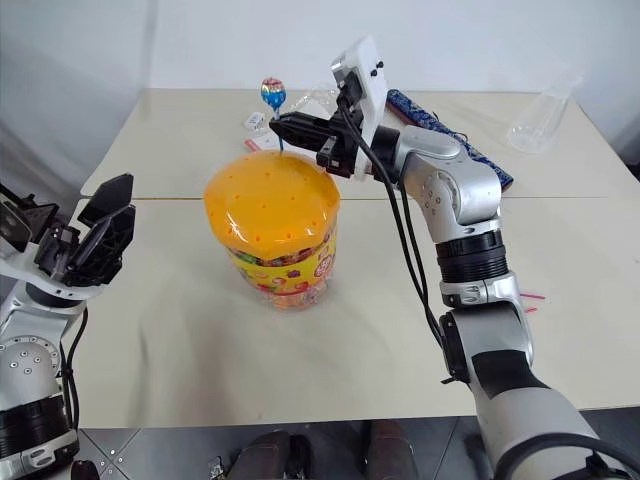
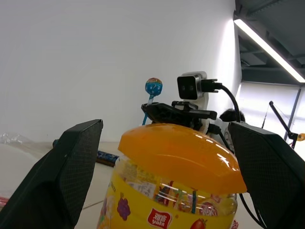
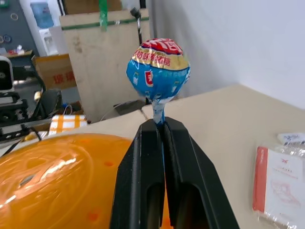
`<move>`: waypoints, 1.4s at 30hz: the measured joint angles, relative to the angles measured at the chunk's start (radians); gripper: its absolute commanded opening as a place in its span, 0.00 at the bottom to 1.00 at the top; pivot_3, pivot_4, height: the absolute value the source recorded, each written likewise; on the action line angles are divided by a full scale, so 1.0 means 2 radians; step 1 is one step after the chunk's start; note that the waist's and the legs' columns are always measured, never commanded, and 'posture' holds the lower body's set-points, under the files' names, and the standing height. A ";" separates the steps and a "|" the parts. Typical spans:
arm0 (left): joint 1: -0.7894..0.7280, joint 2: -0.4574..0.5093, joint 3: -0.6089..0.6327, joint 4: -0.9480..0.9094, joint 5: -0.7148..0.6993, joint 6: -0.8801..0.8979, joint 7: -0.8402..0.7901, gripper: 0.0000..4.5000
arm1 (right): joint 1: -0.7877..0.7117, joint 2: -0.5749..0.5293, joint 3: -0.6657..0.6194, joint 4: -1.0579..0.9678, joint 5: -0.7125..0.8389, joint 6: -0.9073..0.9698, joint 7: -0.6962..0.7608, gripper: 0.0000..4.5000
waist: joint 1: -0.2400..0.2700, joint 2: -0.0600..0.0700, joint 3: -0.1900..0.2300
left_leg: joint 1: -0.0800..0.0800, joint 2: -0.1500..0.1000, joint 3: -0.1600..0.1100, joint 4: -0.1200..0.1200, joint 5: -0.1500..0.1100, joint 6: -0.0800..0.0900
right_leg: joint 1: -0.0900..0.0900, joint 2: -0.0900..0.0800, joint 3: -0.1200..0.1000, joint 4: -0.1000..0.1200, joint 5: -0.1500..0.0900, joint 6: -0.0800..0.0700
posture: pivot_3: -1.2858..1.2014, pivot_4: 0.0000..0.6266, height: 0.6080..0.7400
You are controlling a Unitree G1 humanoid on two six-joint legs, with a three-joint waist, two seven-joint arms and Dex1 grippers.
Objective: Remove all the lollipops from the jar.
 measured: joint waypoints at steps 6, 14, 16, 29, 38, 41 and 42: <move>-0.008 0.038 -0.019 0.001 -0.007 0.029 -0.048 1.00 | 0.000 -0.097 -0.081 0.009 0.048 -0.019 0.067 0.01 | 0.009 0.000 0.000 | -0.002 -0.001 -0.002 0.001 0.000 0.000 | 0.000 -0.001 0.000 -0.001 0.000 0.000 | 0.52 0.24 1.00; 0.002 0.103 -0.045 -0.010 0.006 0.051 -0.120 1.00 | 0.161 -0.370 -0.012 0.023 -0.087 -0.013 0.165 0.01 | 0.012 0.001 0.001 | -0.001 -0.001 0.002 0.000 0.000 0.001 | 0.000 -0.001 0.001 -0.003 -0.001 0.002 | 0.52 0.24 1.00; 0.000 0.104 -0.053 -0.010 0.009 0.052 -0.127 1.00 | 0.199 -0.388 -0.011 0.023 -0.102 -0.026 0.169 0.01 | 0.007 0.002 0.001 | 0.000 0.000 0.004 0.000 0.000 0.000 | 0.000 0.000 0.002 -0.003 -0.001 0.002 | 0.52 0.24 1.00; 0.019 0.136 -0.082 0.044 0.094 0.015 -0.204 1.00 | 0.409 -0.430 -0.045 0.108 -0.173 -0.242 0.176 0.15 | 0.002 0.002 0.001 | 0.002 0.000 0.007 -0.001 0.000 0.000 | 0.000 -0.001 0.005 -0.002 -0.001 0.001 | 0.52 0.24 1.00; 0.034 0.136 -0.077 0.041 0.127 -0.012 -0.175 1.00 | 0.434 -0.389 -0.116 0.097 -0.103 -0.302 0.220 0.78 | 0.003 0.002 0.001 | 0.003 0.000 0.007 -0.001 0.000 0.000 | 0.000 -0.001 0.005 -0.001 -0.001 0.001 | 0.52 0.24 1.00; 0.047 0.136 -0.076 0.047 0.168 -0.041 -0.148 1.00 | 0.414 -0.350 -0.114 0.033 -0.064 -0.292 0.228 0.99 | 0.000 0.002 0.001 | 0.003 0.001 0.007 -0.001 0.000 0.000 | -0.001 -0.001 0.006 -0.001 -0.001 0.001 | 0.52 0.24 1.00; 0.055 0.136 -0.079 0.051 0.191 -0.056 -0.136 1.00 | 0.400 -0.334 -0.110 0.000 -0.048 -0.274 0.226 0.99 | -0.002 0.002 0.001 | 0.003 0.001 0.007 -0.001 0.000 0.000 | -0.001 -0.001 0.006 0.000 -0.001 0.001 | 0.52 0.24 1.00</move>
